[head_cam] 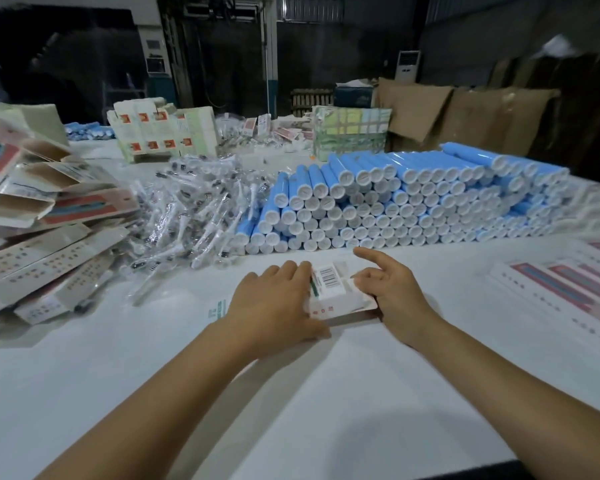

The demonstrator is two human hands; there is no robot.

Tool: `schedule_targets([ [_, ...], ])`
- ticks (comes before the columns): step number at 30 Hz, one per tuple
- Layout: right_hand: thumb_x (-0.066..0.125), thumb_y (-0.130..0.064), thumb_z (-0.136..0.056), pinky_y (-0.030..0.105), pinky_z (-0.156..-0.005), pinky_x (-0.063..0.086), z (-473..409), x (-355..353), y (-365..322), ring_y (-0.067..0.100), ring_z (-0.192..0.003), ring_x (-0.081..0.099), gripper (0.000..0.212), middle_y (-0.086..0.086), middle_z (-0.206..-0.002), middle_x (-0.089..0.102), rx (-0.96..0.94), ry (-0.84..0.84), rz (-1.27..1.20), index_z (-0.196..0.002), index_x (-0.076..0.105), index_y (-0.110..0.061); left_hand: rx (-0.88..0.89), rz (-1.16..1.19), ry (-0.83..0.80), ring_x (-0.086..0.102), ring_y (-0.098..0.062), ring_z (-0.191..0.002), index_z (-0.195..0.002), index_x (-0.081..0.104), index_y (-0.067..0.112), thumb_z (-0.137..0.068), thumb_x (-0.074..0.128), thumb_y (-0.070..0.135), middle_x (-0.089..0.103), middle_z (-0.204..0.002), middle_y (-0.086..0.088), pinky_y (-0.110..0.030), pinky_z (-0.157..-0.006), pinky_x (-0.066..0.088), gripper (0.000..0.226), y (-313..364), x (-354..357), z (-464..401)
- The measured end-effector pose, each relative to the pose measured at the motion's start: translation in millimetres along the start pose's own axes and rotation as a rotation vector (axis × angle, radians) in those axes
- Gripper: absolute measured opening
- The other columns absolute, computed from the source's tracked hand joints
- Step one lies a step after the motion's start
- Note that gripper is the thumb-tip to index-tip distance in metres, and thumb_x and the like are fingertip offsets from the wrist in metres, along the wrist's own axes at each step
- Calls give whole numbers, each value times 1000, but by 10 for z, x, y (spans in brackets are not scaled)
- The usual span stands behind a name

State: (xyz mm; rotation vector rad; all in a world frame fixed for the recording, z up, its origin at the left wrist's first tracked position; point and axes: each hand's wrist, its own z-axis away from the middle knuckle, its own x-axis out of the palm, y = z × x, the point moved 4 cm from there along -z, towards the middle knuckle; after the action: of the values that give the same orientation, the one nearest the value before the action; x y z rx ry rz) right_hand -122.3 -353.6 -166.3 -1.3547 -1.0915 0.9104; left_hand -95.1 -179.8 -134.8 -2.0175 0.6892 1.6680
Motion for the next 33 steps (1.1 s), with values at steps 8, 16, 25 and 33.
schedule_targets([
  [8,51,10,-84,31,-73,44,-33,-37,31,24,-79,59,42,1,-67,66,29,41,26,-104,63,-26,17,-6,110,41,-18,-116,-143,19,27,-85,34,73,41,-131,8,-33,-85,33,76,-114,66,209],
  [16,57,-8,-90,10,-50,41,-285,-392,-525,0,-59,57,18,-6,-78,63,-183,350,442,-102,69,-14,70,-99,182,40,-18,-114,-143,19,29,-91,26,67,41,-131,11,-34,-88,31,65,-35,133,253],
  [25,46,-5,-91,38,-85,45,-1613,-1246,-1823,39,-107,54,24,25,-117,57,-311,657,1397,-107,63,1,75,-105,172,62,-25,-79,-118,64,14,-72,68,60,65,-93,2,-40,-63,48,65,65,72,191],
  [33,58,-10,-85,35,-71,43,-2102,-1536,-1644,35,-103,59,25,17,-114,61,101,507,1873,-109,63,-3,113,-115,277,62,-22,-63,-104,72,13,-76,34,58,67,-79,3,-37,-49,49,65,73,154,54],
])
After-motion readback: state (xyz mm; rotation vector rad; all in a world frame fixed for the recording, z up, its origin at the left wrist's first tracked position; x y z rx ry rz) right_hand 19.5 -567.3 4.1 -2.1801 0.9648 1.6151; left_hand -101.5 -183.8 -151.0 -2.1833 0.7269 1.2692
